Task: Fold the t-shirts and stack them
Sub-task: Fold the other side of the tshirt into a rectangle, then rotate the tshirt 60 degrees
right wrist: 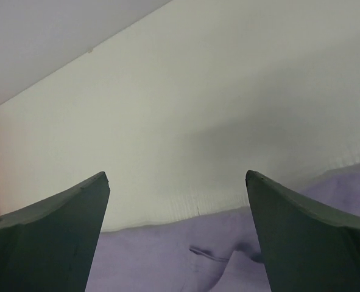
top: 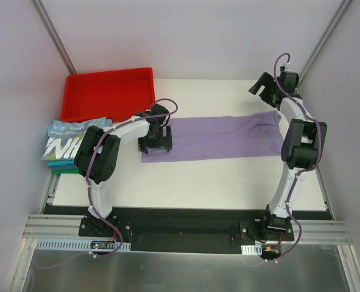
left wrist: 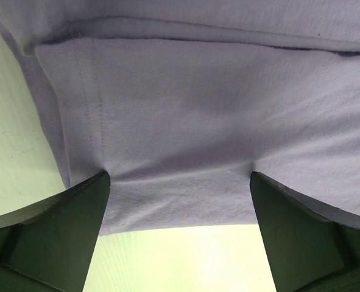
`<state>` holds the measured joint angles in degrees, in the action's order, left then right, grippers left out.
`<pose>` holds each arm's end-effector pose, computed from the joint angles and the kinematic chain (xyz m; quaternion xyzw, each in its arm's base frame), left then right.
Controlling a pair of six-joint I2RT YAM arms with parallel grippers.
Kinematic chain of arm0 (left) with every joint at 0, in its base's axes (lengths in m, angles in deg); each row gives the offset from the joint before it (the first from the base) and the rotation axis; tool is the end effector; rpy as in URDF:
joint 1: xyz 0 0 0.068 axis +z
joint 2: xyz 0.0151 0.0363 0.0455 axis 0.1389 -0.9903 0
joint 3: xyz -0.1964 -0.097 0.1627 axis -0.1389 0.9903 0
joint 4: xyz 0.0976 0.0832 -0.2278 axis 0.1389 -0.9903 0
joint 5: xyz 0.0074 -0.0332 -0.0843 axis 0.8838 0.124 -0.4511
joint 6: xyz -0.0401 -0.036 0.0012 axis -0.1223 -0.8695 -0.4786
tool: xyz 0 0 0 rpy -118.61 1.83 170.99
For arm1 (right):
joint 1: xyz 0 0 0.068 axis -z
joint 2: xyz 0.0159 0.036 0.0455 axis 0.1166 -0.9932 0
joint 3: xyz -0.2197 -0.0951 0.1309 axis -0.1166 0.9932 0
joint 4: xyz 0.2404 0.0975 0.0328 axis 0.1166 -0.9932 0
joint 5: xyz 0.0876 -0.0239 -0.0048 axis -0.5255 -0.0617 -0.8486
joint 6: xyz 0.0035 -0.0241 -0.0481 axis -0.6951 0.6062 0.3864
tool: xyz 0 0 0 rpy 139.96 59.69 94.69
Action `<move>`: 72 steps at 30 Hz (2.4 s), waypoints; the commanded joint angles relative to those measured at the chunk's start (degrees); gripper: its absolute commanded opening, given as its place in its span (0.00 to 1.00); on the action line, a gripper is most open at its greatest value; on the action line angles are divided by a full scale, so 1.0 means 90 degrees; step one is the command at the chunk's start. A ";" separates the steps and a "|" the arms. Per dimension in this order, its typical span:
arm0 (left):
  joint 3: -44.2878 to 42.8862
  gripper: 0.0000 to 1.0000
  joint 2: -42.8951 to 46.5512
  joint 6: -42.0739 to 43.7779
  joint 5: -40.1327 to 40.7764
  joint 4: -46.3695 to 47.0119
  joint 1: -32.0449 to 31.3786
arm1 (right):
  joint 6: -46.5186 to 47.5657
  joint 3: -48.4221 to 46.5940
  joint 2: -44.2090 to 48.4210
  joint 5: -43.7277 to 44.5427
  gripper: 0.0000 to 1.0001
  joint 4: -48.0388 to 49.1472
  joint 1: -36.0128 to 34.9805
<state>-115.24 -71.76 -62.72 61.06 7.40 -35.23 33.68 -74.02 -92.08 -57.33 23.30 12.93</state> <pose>0.3472 -0.1763 0.1711 -0.0274 0.9772 -0.0732 0.1973 0.5020 -0.0461 0.2428 0.0548 0.8454 0.1226 0.5169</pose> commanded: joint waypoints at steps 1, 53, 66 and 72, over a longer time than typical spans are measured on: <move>0.0250 0.99 0.0061 0.0059 -0.0036 -0.0454 0.0117 | 0.0233 0.0445 0.0865 0.0252 0.96 -0.0616 0.0020; -0.1350 0.99 0.0102 0.0616 -0.0377 -0.0415 -0.0342 | 0.0593 0.2762 0.2109 0.0020 0.96 -0.2796 -0.0069; -0.0425 0.99 -0.0302 0.0031 -0.0621 -0.0376 -0.0858 | 0.0642 0.0646 -0.0126 -0.0712 0.96 -0.3488 0.0049; -0.0021 0.99 0.0764 -0.0966 -0.2192 0.0083 -0.2351 | 0.0768 -0.3226 -0.2498 -0.1356 0.96 -0.4190 -0.0408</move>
<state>-114.92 -70.67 -64.22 52.91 6.89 -46.57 38.33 -82.35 -100.08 -64.58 -11.41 13.24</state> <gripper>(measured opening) 0.990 0.963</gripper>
